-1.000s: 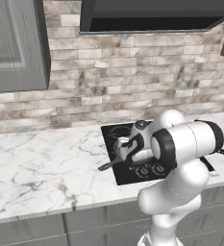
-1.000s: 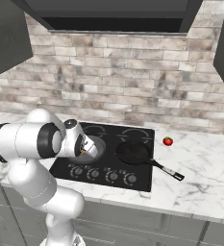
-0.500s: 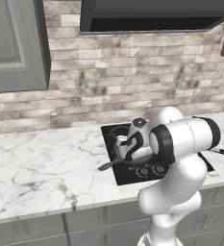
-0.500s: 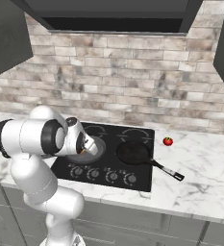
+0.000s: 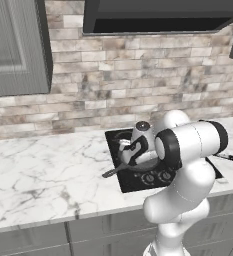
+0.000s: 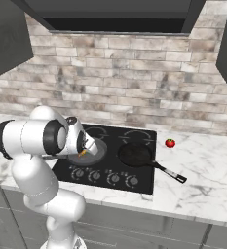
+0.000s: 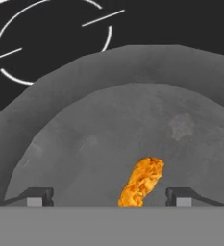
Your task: Place both pans onto different burners. Then place the tomato and the shrimp on different pans.
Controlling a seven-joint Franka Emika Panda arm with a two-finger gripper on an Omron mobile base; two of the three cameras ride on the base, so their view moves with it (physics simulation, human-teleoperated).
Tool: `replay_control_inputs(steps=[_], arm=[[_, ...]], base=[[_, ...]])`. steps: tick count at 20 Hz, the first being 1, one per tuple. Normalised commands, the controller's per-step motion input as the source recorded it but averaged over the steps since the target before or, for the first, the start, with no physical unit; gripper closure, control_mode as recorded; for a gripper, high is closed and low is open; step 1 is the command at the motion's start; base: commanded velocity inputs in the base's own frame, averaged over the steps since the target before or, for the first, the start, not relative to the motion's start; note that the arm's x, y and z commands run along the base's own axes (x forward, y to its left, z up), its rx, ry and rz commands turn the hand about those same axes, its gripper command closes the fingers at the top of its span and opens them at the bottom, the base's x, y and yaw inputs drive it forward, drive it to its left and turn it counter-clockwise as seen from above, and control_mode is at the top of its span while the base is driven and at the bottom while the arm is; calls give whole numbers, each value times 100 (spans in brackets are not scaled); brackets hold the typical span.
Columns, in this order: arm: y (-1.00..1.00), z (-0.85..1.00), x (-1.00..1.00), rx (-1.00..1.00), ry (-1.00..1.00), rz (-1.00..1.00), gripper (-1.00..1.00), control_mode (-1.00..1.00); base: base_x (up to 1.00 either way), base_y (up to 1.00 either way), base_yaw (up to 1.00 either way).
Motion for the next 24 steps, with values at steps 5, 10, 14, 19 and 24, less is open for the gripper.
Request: replay_control_inputs(steps=[5,10,14,19,24], arm=[[-7,12,-1,0,2,0,-100,-100],[-15,31,-6,0,5,0,-100,-100],[-6,44,-5,0,6,0,-100,-100],[-1,48,-9,0,6,0,-100,-100],[-4,42,-7,0,4,0,-100,-100]], base=[[0,0,0],[0,0,0],[0,0,0],[0,0,0],[0,0,0]])
